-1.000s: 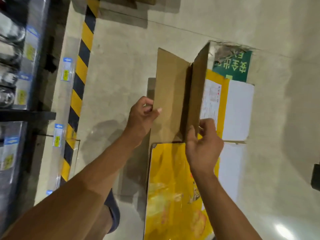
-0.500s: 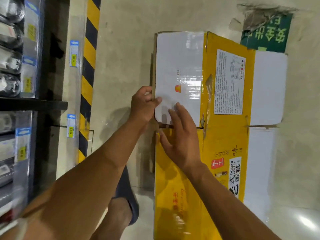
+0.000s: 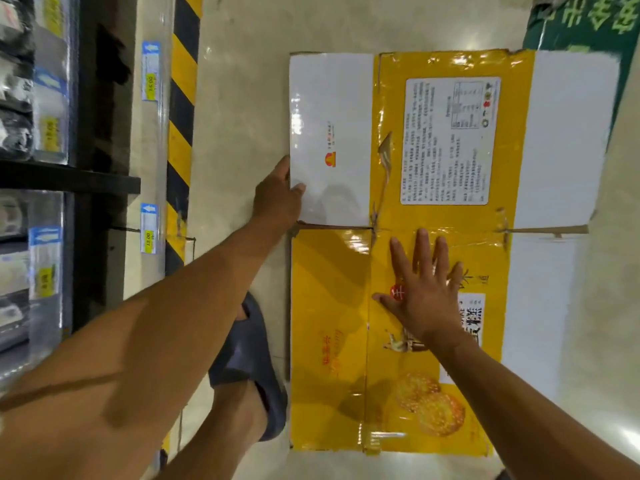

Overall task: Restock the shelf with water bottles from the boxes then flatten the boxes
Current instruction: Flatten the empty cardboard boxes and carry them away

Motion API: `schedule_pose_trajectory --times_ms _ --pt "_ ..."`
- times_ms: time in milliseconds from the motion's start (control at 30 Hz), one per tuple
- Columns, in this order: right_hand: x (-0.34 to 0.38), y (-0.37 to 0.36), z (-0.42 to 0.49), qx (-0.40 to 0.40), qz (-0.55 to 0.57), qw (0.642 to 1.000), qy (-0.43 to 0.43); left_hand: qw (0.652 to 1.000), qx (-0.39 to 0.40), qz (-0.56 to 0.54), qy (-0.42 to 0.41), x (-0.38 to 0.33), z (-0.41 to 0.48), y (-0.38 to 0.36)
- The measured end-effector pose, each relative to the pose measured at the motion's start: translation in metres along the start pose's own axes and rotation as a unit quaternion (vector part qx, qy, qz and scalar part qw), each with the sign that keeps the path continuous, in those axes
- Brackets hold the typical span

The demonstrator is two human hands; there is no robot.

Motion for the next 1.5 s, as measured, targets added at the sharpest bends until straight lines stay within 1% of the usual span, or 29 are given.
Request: schedule_pose_trajectory --times_ms 67,133,200,233,267,300,367,400,467,500,567,633,733,867,933,1067,1100,1200,1300,1400,1500 --pt "-0.003 -0.003 -0.002 -0.013 0.004 1.0 -0.004 0.999 -0.038 -0.001 -0.005 -0.005 -0.001 -0.013" --pt "-0.006 -0.005 -0.003 -0.014 0.002 1.0 -0.001 0.996 -0.089 0.02 -0.019 -0.005 -0.011 -0.025" --pt "-0.007 -0.007 -0.001 -0.007 0.0 1.0 -0.005 0.986 -0.123 0.085 -0.078 0.001 -0.027 -0.04" --pt "-0.007 -0.007 0.0 -0.002 0.001 1.0 -0.004 0.974 -0.13 0.144 -0.119 0.008 -0.035 -0.05" --pt "-0.006 -0.008 0.0 0.002 0.005 1.0 -0.001 0.959 -0.126 0.209 -0.147 0.015 -0.043 -0.058" --pt "-0.005 -0.007 0.001 0.007 0.011 1.0 0.0 0.943 -0.112 0.271 -0.155 0.021 -0.05 -0.064" --pt "-0.007 0.0 -0.001 0.028 0.028 0.999 -0.005 0.916 -0.028 0.376 -0.134 0.03 -0.067 -0.068" --pt "-0.006 0.008 -0.007 0.038 0.042 0.998 -0.007 0.903 0.012 0.41 -0.124 0.033 -0.081 -0.065" --pt "-0.003 0.035 -0.027 0.036 0.063 0.997 -0.015 0.885 0.038 0.444 -0.137 0.028 -0.113 -0.047" --pt "0.001 0.054 -0.043 0.028 0.067 0.997 -0.02 0.884 0.041 0.441 -0.149 0.019 -0.13 -0.033" --pt "0.015 0.106 -0.08 0.01 0.075 0.997 -0.017 0.9 0.019 0.398 -0.176 -0.011 -0.165 0.009" --pt "0.032 0.169 -0.12 -0.009 0.089 0.996 -0.019 0.913 -0.002 0.362 -0.186 -0.049 -0.202 0.061" --pt "0.058 0.276 -0.179 -0.039 0.094 0.994 -0.04 0.922 -0.017 0.33 -0.204 -0.12 -0.261 0.145" --pt "0.105 0.411 -0.246 -0.1 0.091 0.989 -0.05 0.922 -0.028 0.3 -0.244 -0.209 -0.33 0.254" --pt "0.132 0.472 -0.274 -0.135 0.093 0.984 -0.074 0.921 -0.031 0.301 -0.247 -0.248 -0.353 0.305" --pt "0.186 0.568 -0.328 -0.193 0.124 0.968 -0.1 0.906 -0.05 0.313 -0.281 -0.323 -0.391 0.393" --pt "0.198 0.587 -0.339 -0.198 0.131 0.965 -0.108 0.904 -0.053 0.317 -0.281 -0.341 -0.398 0.411" --pt "0.219 0.631 -0.363 -0.206 0.153 0.959 -0.121 0.907 -0.058 0.325 -0.26 -0.394 -0.417 0.452" --pt "0.223 0.666 -0.364 -0.219 0.195 0.947 -0.13 0.91 -0.064 0.324 -0.25 -0.441 -0.428 0.479" --pt "0.22 0.704 -0.345 -0.233 0.226 0.938 -0.121 0.913 -0.082 0.315 -0.248 -0.474 -0.434 0.494" --pt "0.214 0.751 -0.3 -0.226 0.23 0.943 -0.084 0.918 -0.104 0.309 -0.225 -0.501 -0.438 0.503"
Point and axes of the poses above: each hand's wrist, its own z-axis towards the middle knuckle, its own y-axis out of the back of the hand, x = y × z, the point moved 2 cm from there along z, towards the middle knuckle, and after that the axes turned 5 degrees about z, right-handed, at the moved point
